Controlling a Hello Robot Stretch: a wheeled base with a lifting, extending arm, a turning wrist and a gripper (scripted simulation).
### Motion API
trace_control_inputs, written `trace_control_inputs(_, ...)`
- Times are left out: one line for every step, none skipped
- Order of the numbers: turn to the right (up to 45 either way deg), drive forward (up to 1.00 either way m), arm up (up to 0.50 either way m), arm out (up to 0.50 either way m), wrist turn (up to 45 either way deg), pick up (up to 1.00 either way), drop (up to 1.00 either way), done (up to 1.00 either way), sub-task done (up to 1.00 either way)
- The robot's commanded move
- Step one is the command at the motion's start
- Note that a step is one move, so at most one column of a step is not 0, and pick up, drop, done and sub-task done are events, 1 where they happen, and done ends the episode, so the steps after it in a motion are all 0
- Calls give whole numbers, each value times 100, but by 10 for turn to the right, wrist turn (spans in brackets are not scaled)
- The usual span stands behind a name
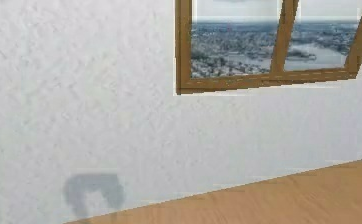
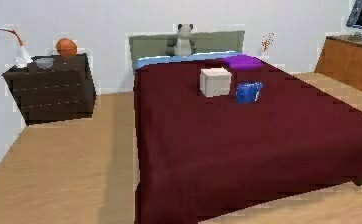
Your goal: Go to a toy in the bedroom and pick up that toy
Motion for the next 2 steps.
trace_control_inputs(330,0,0,0,0,0,0,0,0)
trace_control_inputs(0,70,0,0,0,0,0,0,0)
